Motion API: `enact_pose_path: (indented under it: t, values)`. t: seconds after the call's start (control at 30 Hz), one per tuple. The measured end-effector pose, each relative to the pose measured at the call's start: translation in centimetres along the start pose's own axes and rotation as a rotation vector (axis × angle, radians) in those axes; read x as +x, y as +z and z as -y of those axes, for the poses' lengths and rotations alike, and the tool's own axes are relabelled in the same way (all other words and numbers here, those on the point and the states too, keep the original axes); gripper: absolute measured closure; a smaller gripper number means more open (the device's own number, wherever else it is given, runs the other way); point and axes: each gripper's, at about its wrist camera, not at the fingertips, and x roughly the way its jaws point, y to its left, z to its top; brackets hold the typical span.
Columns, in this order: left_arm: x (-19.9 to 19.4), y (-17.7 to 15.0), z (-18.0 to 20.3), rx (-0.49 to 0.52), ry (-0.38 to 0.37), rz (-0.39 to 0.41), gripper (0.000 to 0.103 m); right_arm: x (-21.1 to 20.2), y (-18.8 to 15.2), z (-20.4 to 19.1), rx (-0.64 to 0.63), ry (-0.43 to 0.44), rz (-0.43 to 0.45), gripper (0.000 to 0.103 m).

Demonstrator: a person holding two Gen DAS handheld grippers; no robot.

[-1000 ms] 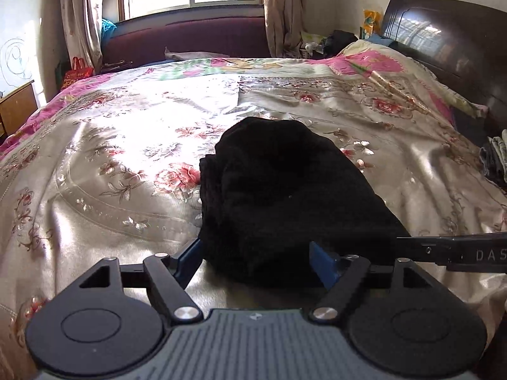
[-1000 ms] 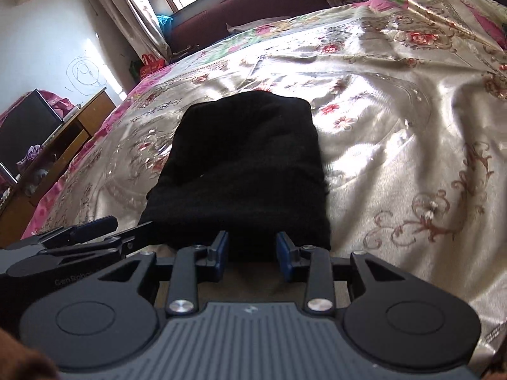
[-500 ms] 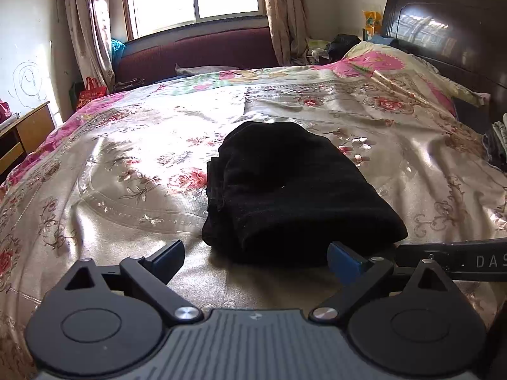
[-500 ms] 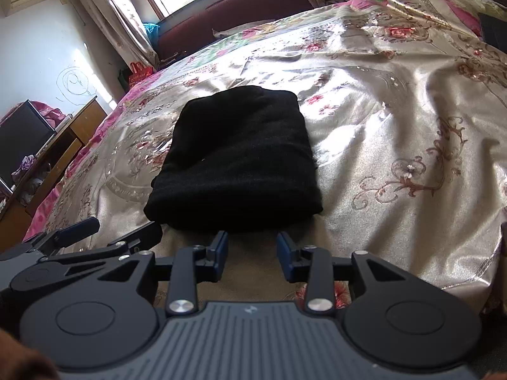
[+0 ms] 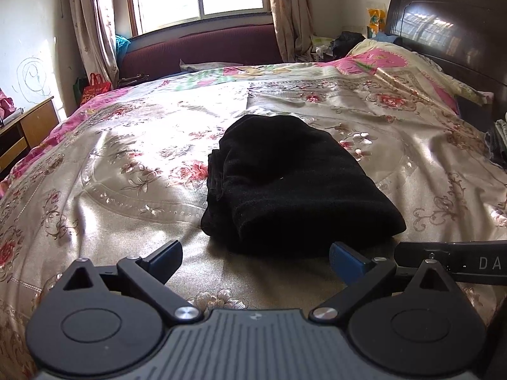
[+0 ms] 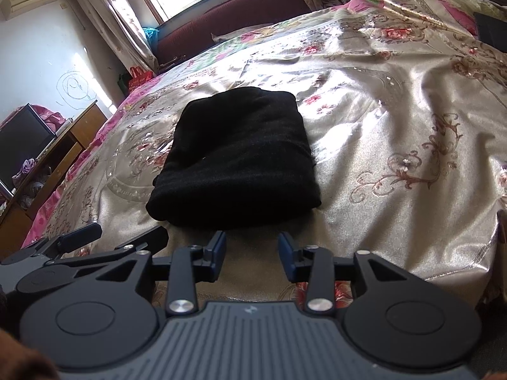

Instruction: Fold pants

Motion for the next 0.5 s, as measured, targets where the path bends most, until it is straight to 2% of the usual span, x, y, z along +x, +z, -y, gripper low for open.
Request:
enact_pose_path:
  t: [0.5]
  values:
    - [-0.2,-0.35,0.65,0.01,-0.003,-0.002,0.0,0.02,-0.73,0.52,0.014,-0.016,-0.007,0.064]
